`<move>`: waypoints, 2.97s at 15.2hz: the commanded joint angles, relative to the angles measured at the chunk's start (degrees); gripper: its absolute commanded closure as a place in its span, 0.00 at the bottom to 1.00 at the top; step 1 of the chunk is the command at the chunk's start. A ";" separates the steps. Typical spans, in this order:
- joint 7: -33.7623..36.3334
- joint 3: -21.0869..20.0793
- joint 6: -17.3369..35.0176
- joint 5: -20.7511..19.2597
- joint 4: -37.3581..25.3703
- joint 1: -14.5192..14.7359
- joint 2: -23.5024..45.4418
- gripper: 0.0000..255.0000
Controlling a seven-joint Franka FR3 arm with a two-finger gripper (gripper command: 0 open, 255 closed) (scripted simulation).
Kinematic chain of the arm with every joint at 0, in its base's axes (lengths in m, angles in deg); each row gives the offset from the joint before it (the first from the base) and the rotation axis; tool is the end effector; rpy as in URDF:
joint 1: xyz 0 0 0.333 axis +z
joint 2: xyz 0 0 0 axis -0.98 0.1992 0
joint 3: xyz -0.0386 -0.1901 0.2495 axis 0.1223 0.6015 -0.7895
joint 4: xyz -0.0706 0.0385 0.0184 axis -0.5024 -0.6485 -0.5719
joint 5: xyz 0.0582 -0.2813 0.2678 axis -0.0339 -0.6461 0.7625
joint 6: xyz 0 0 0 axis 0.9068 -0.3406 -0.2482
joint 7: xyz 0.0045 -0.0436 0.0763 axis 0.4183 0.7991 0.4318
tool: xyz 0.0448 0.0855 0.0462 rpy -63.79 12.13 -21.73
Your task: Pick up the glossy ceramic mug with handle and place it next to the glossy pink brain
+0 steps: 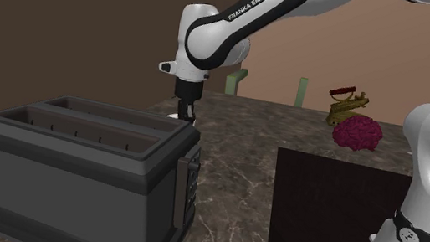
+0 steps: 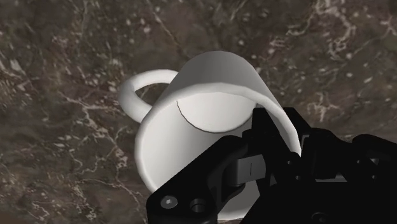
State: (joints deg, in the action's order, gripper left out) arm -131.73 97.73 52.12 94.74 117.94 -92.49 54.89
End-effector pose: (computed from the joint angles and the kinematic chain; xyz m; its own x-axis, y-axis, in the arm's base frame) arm 0.4599 -0.4041 0.3495 0.9968 -0.0638 0.0476 -0.0662 -0.9966 0.0488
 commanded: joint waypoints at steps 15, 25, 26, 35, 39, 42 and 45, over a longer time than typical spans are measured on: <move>2.43 1.28 -10.02 -3.77 -5.49 1.04 -5.28 1.00; 3.36 1.63 -17.15 -5.21 -10.85 1.27 -7.36 1.00; 3.42 1.65 -17.88 -5.30 -11.47 1.28 -7.49 1.00; 3.72 1.84 -24.64 -5.76 -17.72 1.17 -8.09 1.00; 3.41 2.22 -26.32 -6.71 -17.75 1.06 -10.00 1.00; 2.48 3.14 -24.94 -9.61 -11.53 0.73 -15.67 1.00; 1.51 3.95 -24.10 -12.51 -6.18 -0.11 -21.03 1.00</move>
State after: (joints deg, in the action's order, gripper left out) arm -129.71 101.30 27.46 83.51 109.21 -92.21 36.22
